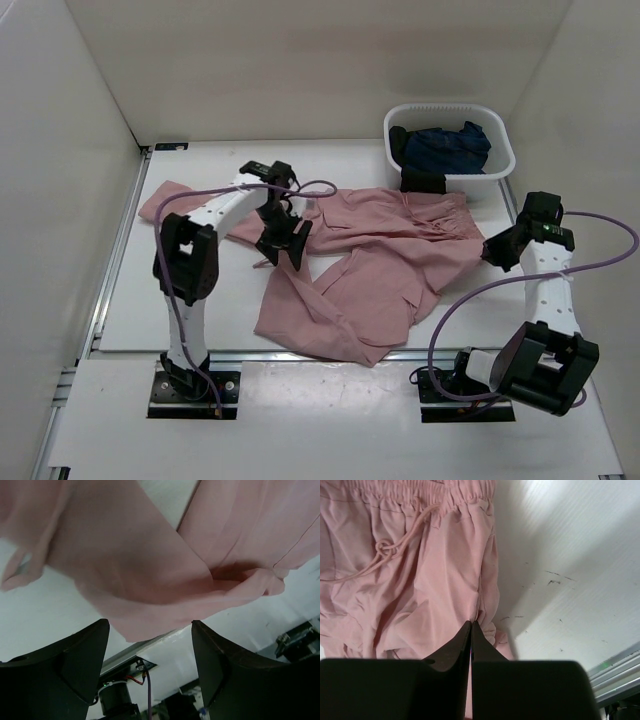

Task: Fold and stack the trousers
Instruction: Flatten the trousers out

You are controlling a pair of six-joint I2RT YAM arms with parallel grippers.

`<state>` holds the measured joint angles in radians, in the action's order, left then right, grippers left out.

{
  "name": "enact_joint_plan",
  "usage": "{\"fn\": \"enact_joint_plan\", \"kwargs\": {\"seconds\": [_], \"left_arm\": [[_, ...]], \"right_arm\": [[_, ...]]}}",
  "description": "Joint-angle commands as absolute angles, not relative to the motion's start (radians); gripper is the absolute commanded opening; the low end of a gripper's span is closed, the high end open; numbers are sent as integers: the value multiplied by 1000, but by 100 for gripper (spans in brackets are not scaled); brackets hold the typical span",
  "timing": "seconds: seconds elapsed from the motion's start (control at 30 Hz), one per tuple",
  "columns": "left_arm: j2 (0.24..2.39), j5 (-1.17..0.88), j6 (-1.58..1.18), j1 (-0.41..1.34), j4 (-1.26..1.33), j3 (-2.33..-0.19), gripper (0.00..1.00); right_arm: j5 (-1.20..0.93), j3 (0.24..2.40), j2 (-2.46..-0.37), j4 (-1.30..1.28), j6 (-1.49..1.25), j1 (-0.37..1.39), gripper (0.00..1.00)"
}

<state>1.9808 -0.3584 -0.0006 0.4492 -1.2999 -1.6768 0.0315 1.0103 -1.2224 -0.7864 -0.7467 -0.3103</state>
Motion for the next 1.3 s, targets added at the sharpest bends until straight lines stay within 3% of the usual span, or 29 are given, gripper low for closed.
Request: {"fn": "enact_joint_plan", "kwargs": {"seconds": [0.0, 0.23, 0.57, 0.63, 0.73, 0.77, 0.8, 0.87, 1.13, 1.27], "left_arm": [[1992, -422, 0, 443, -1308, -1707, 79], [2075, -324, 0, 443, -1276, -1723, 79], [2186, -353, 0, 434, -1244, -1805, 82], [2195, -353, 0, 434, -1244, -1851, 77], [2204, -339, 0, 425, -1244, -1882, 57], [2204, -339, 0, 425, -1244, -1893, 49], [2204, -339, 0, 416, -1253, -1893, 30], [2204, -328, 0, 416, -1253, -1893, 14], [2039, -131, 0, 325, -1275, -1975, 14], [1942, 26, 0, 108, -1299, -2091, 14]], "right_arm": [[63, 989, -1192, -778, -730, -314, 0], [83, 999, -1192, -778, -730, -314, 0], [92, 999, -1192, -778, -721, -314, 0], [92, 999, -1192, -778, -721, -314, 0], [92, 999, -1192, -778, -712, -314, 0], [103, 990, -1192, -778, -712, -314, 0], [103, 989, -1192, -778, -712, -314, 0], [103, 989, -1192, -778, -712, -314, 0], [94, 1051, -1213, -787, -712, -314, 0], [103, 1276, -1294, -895, -674, -314, 0]]}}
